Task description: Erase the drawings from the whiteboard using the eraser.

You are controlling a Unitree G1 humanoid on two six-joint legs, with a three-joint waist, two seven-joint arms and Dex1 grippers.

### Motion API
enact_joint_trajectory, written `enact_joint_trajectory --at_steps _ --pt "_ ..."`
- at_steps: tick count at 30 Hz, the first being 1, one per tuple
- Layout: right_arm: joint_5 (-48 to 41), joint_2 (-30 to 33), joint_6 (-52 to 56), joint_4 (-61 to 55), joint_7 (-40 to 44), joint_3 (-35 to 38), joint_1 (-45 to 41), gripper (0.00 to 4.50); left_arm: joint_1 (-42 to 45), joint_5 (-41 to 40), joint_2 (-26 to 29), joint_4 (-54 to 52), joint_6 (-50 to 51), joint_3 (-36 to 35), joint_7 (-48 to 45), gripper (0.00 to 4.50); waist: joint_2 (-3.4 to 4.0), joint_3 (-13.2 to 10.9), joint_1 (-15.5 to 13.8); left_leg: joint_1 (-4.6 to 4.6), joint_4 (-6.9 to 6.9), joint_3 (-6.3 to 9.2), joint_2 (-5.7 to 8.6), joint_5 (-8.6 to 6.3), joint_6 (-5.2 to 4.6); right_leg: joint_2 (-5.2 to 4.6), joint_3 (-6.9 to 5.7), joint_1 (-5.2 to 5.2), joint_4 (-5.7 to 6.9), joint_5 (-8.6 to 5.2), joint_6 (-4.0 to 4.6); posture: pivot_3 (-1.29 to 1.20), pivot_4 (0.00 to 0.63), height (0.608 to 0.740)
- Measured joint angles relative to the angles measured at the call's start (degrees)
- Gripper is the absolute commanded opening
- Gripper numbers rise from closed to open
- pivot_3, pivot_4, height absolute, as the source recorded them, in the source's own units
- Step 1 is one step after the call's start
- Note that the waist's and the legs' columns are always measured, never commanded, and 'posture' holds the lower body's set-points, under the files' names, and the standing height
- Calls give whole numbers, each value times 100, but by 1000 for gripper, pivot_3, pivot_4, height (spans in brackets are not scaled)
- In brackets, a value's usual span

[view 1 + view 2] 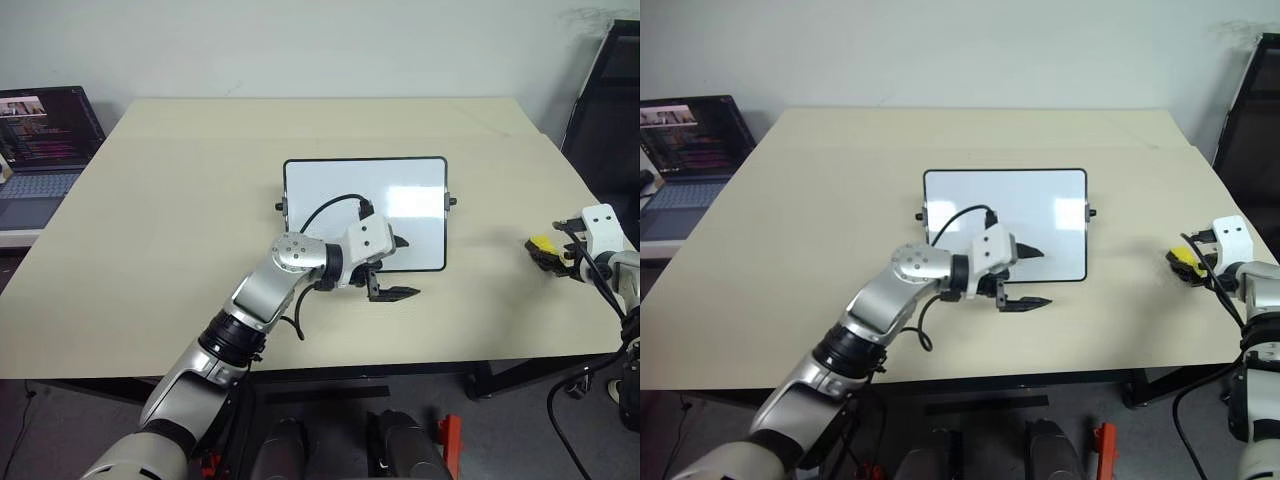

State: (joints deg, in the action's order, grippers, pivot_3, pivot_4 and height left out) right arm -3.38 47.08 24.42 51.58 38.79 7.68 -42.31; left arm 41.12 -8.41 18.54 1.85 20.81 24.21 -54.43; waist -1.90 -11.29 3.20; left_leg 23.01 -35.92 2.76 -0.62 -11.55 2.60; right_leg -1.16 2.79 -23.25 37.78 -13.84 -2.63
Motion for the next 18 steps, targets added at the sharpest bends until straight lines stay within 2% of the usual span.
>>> enact_joint_trajectory --at_steps 4,8,11,13,18 --pt "-8 32 4 -134 113 0 16 4433 -4 -1 9 -36 -1 -53 30 4500 1 0 2 0 0 -1 0 0 0 0 1 0 0 0 0 0 150 740" --pt "-124 126 -152 -926 230 110 67 4433 -24 -50 -22 -34 -59 -490 323 4500 7 1 10 -2 0 1 -3 0 0 3 0 0 2 0 -1 0 150 740" --pt "-543 -249 -721 -1642 177 525 5 4433 141 -401 -393 -37 -120 -1544 1196 4500 6 0 26 -3 -5 4 -7 0 0 5 -3 2 4 1 -2 0 150 740" --pt "-659 -639 -1207 -1785 -91 633 -53 4433 303 -533 -392 -122 -156 -2162 1721 4500 5 1 25 -9 -4 6 -7 0 1 7 -4 7 6 1 -3 0 150 740" --pt "-688 -1533 -2241 -1259 -904 712 71 4433 109 -311 269 163 -289 -3210 2721 4500 6 1 -5 -4 -2 5 -1 0 1 -1 -3 5 8 2 0 0 150 740"
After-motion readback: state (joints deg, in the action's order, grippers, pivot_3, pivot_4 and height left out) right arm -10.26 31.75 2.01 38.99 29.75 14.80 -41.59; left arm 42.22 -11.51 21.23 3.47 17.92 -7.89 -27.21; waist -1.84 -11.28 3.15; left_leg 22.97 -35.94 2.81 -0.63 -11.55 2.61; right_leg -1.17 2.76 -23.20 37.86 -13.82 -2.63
